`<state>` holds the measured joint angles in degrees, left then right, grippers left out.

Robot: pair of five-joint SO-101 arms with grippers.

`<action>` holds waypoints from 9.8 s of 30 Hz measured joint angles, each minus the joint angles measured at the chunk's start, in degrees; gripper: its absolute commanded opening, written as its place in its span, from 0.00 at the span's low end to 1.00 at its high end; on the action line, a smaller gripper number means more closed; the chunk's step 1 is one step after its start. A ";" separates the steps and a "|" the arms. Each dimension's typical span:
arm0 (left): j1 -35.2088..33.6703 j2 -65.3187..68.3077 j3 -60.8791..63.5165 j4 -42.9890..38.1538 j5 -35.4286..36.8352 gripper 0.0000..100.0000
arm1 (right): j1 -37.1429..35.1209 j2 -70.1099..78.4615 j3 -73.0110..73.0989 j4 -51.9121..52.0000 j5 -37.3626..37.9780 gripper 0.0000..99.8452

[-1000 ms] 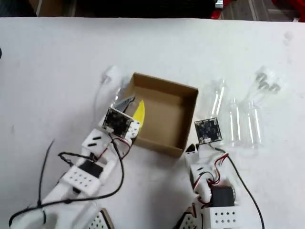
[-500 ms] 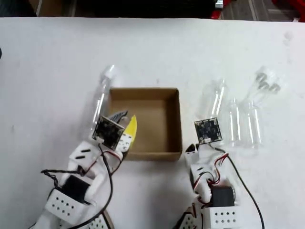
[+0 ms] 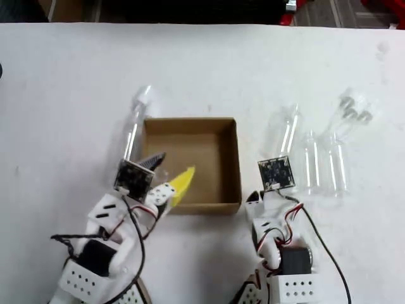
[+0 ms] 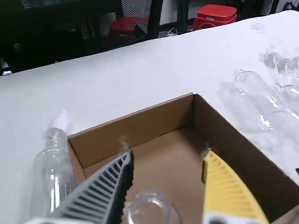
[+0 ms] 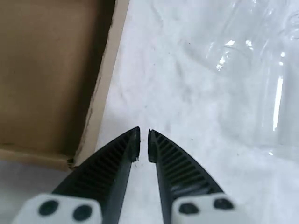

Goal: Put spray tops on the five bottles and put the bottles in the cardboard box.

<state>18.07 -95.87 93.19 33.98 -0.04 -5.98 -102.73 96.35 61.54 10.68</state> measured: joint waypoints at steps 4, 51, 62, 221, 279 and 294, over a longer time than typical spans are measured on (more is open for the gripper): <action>-4.92 -3.69 -2.37 2.99 0.18 0.19 | 0.00 0.00 0.00 0.00 0.00 0.01; -26.29 146.81 -152.88 63.03 -5.89 0.20 | 0.00 0.00 0.00 0.00 0.00 0.01; -26.29 161.49 -170.90 66.73 -5.89 0.21 | 0.00 0.00 0.00 0.00 0.00 0.01; -11.25 53.80 -16.97 -57.32 -0.18 0.12 | 0.00 0.00 0.00 0.00 0.00 0.01; -44.84 -7.82 -1.58 21.36 2.37 0.18 | -18.11 84.66 -71.12 16.00 40.18 0.19; -44.84 -7.82 -0.62 21.36 2.37 0.18 | -16.62 100.66 -71.12 8.26 46.86 0.19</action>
<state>-26.77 -103.69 92.57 55.34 2.33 -22.59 -2.07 25.23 69.80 57.54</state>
